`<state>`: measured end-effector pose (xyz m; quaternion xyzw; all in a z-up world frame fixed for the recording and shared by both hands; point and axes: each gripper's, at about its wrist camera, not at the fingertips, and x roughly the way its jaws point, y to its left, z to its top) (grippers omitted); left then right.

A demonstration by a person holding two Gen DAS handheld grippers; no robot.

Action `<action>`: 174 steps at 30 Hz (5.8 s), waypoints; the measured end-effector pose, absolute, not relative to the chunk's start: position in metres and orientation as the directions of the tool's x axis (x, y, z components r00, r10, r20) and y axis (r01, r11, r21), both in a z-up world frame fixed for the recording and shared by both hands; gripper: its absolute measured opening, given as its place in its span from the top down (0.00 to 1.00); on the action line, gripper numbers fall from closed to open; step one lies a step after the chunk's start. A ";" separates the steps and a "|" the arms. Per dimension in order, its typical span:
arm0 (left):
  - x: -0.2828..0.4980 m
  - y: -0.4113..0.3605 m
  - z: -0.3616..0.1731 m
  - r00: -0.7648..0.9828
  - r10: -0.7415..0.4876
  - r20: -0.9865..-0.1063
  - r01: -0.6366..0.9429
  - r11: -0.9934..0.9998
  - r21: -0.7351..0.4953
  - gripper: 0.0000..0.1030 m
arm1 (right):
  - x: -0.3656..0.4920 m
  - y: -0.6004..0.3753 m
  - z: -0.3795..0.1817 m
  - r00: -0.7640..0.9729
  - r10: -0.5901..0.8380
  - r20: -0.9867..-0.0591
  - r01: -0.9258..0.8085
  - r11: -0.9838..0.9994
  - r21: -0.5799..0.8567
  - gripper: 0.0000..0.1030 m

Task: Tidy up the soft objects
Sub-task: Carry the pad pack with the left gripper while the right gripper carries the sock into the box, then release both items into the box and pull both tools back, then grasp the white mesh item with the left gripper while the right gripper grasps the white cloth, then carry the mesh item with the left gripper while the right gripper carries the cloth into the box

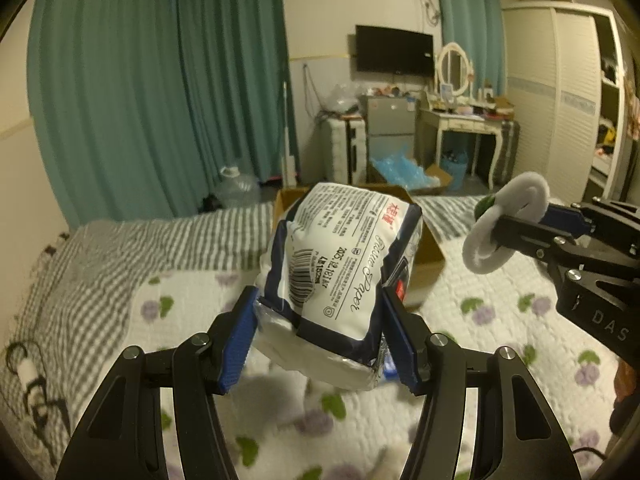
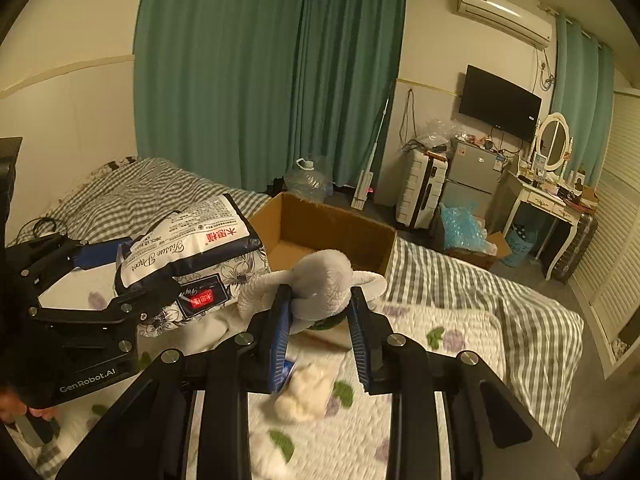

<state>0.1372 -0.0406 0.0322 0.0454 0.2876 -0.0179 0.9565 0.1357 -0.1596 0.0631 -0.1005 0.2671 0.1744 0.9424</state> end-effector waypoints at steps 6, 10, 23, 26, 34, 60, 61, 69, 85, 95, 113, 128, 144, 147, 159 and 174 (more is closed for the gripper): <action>0.200 -0.050 0.030 0.819 0.024 -0.574 0.057 0.991 0.122 0.43 | 0.194 -0.157 0.067 0.790 0.279 -0.546 -0.378 0.923 -0.076 0.73; 0.235 -0.057 0.023 0.812 0.017 -0.583 0.068 0.990 0.124 0.42 | 0.231 -0.152 0.064 0.783 0.285 -0.553 -0.383 0.921 -0.067 0.73; 0.315 -0.064 -0.021 0.773 0.033 -0.633 0.087 0.984 0.157 0.42 | 0.367 -0.147 0.003 0.702 0.266 -0.661 -0.364 0.931 -0.012 0.73; 0.322 -0.067 -0.030 0.763 0.040 -0.645 0.091 0.981 0.170 0.40 | 0.386 -0.140 -0.013 0.674 0.274 -0.686 -0.384 0.923 -0.008 0.73; 0.320 -0.064 -0.023 0.783 0.034 -0.621 0.100 0.978 0.180 0.22 | 0.394 -0.145 -0.025 0.685 0.240 -0.688 -0.342 0.940 -0.013 0.39; 0.128 -0.030 0.181 0.934 0.016 -0.357 0.027 0.993 0.114 0.00 | 0.195 -0.197 0.214 0.874 0.110 -0.473 -0.176 0.979 -0.099 0.00; 0.116 -0.030 0.187 0.941 0.025 -0.338 0.019 0.992 0.126 0.00 | 0.187 -0.197 0.220 0.877 0.109 -0.468 -0.174 0.980 -0.099 0.00; 0.043 -0.031 0.197 0.961 0.038 -0.272 0.004 0.989 0.150 0.00 | 0.086 -0.192 0.259 0.905 0.095 -0.415 -0.171 0.974 -0.150 0.00; -0.021 -0.025 0.138 0.956 0.030 -0.291 -0.007 0.997 0.081 0.00 | -0.008 -0.191 0.194 0.870 0.251 -0.424 -0.291 0.956 -0.030 0.00; 0.004 -0.014 0.054 0.916 0.046 -0.399 -0.055 0.998 -0.012 0.00 | 0.009 -0.182 0.104 0.842 0.236 -0.486 -0.309 0.948 -0.075 0.00; 0.052 -0.026 -0.078 0.787 0.088 -0.611 -0.095 0.995 0.021 0.00 | 0.083 -0.176 -0.068 0.644 0.242 -0.726 -0.346 0.938 0.006 0.12; 0.068 -0.032 -0.120 0.715 0.032 -0.699 -0.033 0.999 0.012 0.00 | 0.115 -0.154 -0.137 0.462 0.272 -0.844 -0.420 0.905 0.062 0.68; 0.084 -0.068 -0.159 0.625 -0.097 -0.774 0.135 0.991 -0.014 0.51 | 0.119 -0.174 -0.125 0.518 0.253 -0.817 -0.332 0.940 0.081 0.69; 0.081 -0.069 -0.157 0.623 -0.094 -0.777 0.141 0.990 -0.007 0.65 | 0.117 -0.175 -0.126 0.517 0.255 -0.817 -0.334 0.939 0.082 0.69; 0.063 -0.058 -0.136 0.611 -0.094 -0.786 0.103 0.994 -0.039 0.78 | 0.088 -0.166 -0.117 0.537 0.243 -0.808 -0.355 0.934 0.045 0.69; 0.031 -0.045 -0.051 0.733 -0.115 -0.670 0.104 0.993 -0.057 0.78 | 0.042 -0.159 -0.041 0.643 0.274 -0.715 -0.383 0.924 0.010 0.69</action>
